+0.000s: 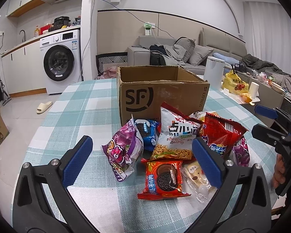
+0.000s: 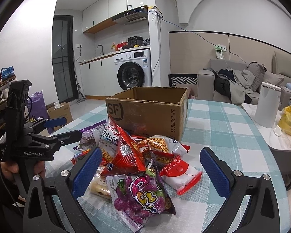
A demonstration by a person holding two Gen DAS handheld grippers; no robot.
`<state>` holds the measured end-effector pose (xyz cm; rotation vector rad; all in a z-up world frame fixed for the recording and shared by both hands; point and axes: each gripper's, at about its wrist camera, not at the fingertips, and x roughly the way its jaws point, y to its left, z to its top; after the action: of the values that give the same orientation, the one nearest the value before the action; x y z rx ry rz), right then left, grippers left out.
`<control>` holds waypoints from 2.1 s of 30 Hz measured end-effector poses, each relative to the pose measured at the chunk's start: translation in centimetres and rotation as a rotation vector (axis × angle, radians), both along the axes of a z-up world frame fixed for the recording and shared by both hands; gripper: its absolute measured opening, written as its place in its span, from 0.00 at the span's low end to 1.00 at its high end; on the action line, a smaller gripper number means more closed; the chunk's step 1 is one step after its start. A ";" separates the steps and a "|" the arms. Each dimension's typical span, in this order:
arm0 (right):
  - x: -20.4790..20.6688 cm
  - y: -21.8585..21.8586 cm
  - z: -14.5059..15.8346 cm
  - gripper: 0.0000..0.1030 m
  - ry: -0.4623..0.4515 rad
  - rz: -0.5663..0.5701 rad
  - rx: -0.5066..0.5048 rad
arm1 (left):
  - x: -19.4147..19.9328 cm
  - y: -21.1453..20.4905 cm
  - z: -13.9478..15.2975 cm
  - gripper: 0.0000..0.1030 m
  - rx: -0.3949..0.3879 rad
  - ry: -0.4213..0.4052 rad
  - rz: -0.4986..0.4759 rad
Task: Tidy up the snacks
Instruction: 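Lower the left tool toward the red Oreo pack while the right tool approaches the purple grape bag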
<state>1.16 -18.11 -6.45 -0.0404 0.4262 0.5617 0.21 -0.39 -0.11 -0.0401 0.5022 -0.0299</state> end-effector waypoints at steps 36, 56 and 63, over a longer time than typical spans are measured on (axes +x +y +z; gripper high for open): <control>0.9 0.8 -4.1 0.90 0.329 0.046 -0.074 | 2.1 -2.0 -3.8 0.99 0.006 0.300 -0.103; 1.2 1.7 -4.5 0.82 0.358 0.100 -0.114 | 3.8 -1.5 -5.2 0.62 0.014 0.389 -0.153; 1.7 2.1 -4.9 0.78 0.368 0.092 -0.131 | 3.5 -1.4 -5.1 0.43 -0.016 0.380 -0.164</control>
<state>2.84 -16.04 -11.30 -0.0832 0.8227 0.6330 3.73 -1.82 -5.19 -0.0199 0.8845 -0.1899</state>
